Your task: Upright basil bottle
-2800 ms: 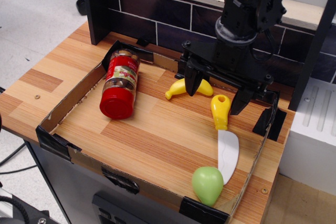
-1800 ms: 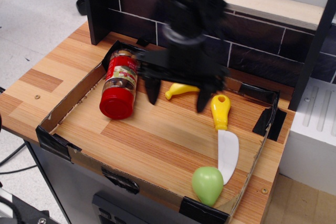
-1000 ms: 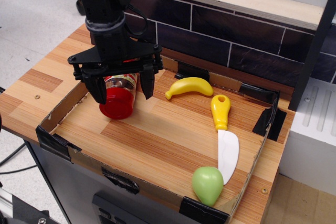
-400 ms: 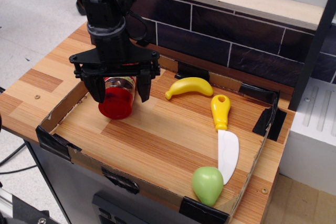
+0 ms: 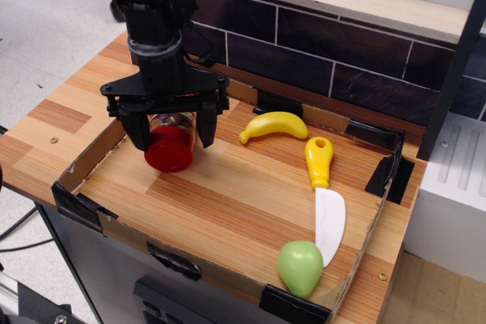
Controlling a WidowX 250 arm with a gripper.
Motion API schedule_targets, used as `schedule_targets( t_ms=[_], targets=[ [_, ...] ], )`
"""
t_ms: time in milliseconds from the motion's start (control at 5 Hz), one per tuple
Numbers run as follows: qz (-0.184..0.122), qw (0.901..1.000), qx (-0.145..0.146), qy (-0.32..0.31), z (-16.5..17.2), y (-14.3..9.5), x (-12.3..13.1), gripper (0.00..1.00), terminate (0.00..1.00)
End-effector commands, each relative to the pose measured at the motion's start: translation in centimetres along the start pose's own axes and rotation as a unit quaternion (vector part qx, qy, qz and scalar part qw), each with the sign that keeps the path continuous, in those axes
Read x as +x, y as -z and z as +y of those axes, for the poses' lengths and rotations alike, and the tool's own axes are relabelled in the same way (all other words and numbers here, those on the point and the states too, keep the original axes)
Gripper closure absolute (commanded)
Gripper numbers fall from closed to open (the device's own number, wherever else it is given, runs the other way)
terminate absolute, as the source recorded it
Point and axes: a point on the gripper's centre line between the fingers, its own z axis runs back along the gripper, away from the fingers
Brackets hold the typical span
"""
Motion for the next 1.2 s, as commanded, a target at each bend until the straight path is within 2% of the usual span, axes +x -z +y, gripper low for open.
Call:
schedule_targets(
  t_ms=[0, 200, 600, 800, 1000],
  targets=[
    [-0.038, 0.9989, 0.016, -0.024, 0.4, 1.3, -0.1, 0.0, 0.0],
    [-0.05, 0.9981, 0.021, -0.03, 0.5, 1.9, -0.3, 0.0, 0.0],
    [-0.057, 0.9977, 0.021, -0.029, 0.5, 2.3, -0.2, 0.0, 0.0],
    [-0.056, 0.9981, 0.002, -0.024, 0.5, 1.9, -0.2, 1.0, 0.0],
    [-0.05, 0.9984, -0.005, -0.028, 0.7, 0.9, 0.0, 1.0, 0.0]
  ],
)
